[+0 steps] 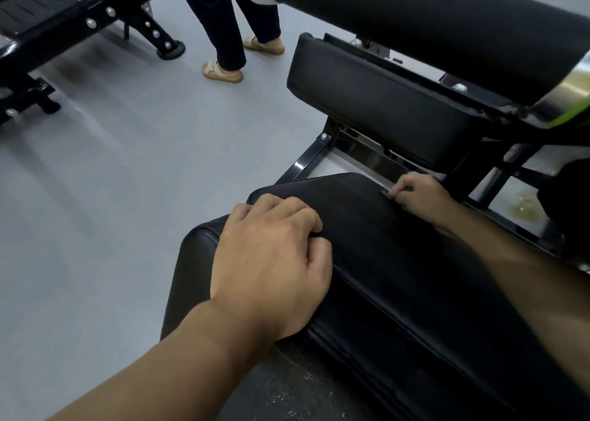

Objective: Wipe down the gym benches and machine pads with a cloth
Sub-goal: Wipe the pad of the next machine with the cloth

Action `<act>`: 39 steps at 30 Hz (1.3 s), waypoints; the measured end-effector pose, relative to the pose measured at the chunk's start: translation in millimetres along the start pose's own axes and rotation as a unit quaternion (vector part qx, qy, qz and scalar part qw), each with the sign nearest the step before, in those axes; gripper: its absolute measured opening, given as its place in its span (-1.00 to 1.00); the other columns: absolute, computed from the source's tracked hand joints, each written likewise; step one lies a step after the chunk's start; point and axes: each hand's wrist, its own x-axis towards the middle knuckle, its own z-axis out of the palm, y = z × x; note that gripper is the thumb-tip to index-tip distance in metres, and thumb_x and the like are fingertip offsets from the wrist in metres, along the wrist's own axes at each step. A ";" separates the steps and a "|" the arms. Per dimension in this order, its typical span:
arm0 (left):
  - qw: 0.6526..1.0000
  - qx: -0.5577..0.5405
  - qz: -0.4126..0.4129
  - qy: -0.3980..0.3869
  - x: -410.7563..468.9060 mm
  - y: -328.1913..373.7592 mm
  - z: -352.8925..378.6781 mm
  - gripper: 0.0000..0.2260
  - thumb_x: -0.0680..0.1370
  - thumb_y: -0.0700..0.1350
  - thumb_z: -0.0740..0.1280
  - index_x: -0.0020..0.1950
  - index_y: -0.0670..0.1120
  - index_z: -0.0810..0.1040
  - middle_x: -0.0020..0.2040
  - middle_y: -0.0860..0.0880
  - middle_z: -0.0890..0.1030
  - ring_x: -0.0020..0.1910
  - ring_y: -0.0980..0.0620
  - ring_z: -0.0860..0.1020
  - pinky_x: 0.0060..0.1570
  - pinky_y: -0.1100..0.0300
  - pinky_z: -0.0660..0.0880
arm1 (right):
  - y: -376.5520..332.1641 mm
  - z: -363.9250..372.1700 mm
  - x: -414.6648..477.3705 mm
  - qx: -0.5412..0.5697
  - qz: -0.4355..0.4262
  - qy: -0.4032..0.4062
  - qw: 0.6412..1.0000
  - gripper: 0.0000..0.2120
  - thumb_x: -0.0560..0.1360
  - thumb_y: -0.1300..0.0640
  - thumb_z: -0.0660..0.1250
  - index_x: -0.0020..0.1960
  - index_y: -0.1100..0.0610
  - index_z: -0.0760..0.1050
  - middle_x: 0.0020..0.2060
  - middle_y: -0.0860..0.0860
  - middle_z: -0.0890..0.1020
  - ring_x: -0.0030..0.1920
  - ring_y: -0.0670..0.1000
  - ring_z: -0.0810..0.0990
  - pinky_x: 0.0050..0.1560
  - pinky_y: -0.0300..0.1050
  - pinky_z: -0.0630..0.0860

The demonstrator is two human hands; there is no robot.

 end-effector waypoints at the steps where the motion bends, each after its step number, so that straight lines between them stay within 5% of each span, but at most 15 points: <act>1: 1.000 -0.002 0.002 0.004 0.3 0.0 -0.3 -0.66 0.49 0.03 0.05 -0.10 0.07 0.62 -0.05 0.19 0.63 0.00 0.09 0.51 0.01 0.13 0.34 | 5.6 -5.4 -9.1 -0.012 -0.017 -0.010 1.000 -0.78 0.48 0.34 0.34 -0.26 0.07 0.57 -0.23 0.03 0.58 -0.30 -0.06 0.50 -0.32 -0.29 0.39; 9: 1.000 0.000 0.004 0.011 0.7 0.1 1.8 -0.67 0.48 0.02 0.05 -0.13 0.06 0.62 -0.08 0.18 0.63 -0.03 0.06 0.53 -0.02 0.07 0.39 | 9.3 1.7 13.4 0.039 0.032 0.012 0.999 -0.76 0.49 0.35 0.30 -0.25 0.08 0.56 -0.21 0.08 0.61 -0.22 -0.01 0.53 -0.26 -0.21 0.42; 15: 1.000 -0.001 0.000 0.015 0.8 -1.0 1.8 -0.66 0.48 0.03 0.04 -0.13 0.07 0.61 -0.07 0.18 0.63 -0.02 0.06 0.52 0.00 0.07 0.39 | 23.3 -21.4 -47.0 -0.058 -0.043 -0.015 0.997 -0.84 0.51 0.27 0.36 -0.18 0.06 0.58 -0.14 -0.01 0.56 -0.19 -0.08 0.51 -0.25 -0.23 0.32; 20: 1.000 0.002 0.001 0.013 0.3 0.2 1.8 -0.64 0.48 0.03 0.01 -0.12 0.07 0.61 -0.05 0.19 0.63 -0.01 0.08 0.51 0.00 0.10 0.35 | 6.2 -6.9 -15.9 -0.045 -0.037 0.019 0.998 -0.79 0.48 0.31 0.34 -0.26 0.06 0.56 -0.09 0.04 0.55 0.02 0.08 0.54 -0.04 -0.19 0.33; 24: 1.000 0.005 0.000 0.013 0.3 -0.6 1.5 -0.64 0.48 0.04 0.01 -0.12 0.08 0.61 -0.05 0.19 0.63 0.00 0.09 0.51 0.01 0.12 0.34 | 11.4 -21.8 -59.9 -0.047 -0.066 -0.023 0.996 -0.82 0.52 0.29 0.33 -0.18 0.05 0.58 -0.09 -0.06 0.54 -0.09 -0.13 0.50 -0.17 -0.28 0.33; 30: 1.000 0.010 0.000 0.026 0.5 0.2 2.4 -0.62 0.47 0.04 -0.01 -0.12 0.07 0.61 -0.06 0.19 0.63 0.00 0.08 0.50 0.00 0.15 0.27 | -1.1 -2.5 -26.6 -0.017 -0.043 0.024 0.999 -0.79 0.49 0.28 0.35 -0.24 0.03 0.58 -0.08 0.00 0.54 0.06 0.03 0.53 -0.02 -0.20 0.36; 35: 1.000 0.009 -0.003 0.025 0.2 -0.3 3.3 -0.62 0.47 0.04 -0.01 -0.12 0.06 0.61 -0.07 0.18 0.63 -0.01 0.07 0.50 0.00 0.12 0.31 | 10.6 -21.5 -81.3 -0.004 -0.107 -0.034 0.994 -0.79 0.50 0.32 0.34 -0.20 0.04 0.57 -0.11 -0.09 0.56 -0.06 -0.13 0.53 -0.07 -0.33 0.38; 39: 1.000 0.012 -0.003 0.022 0.1 0.1 3.2 -0.61 0.47 0.05 -0.02 -0.12 0.06 0.61 -0.06 0.17 0.63 0.00 0.07 0.50 0.02 0.11 0.32 | -6.0 -9.3 -46.7 -0.011 -0.059 -0.009 0.998 -0.81 0.50 0.30 0.32 -0.16 0.04 0.59 -0.13 -0.15 0.50 0.00 -0.04 0.50 0.00 -0.17 0.37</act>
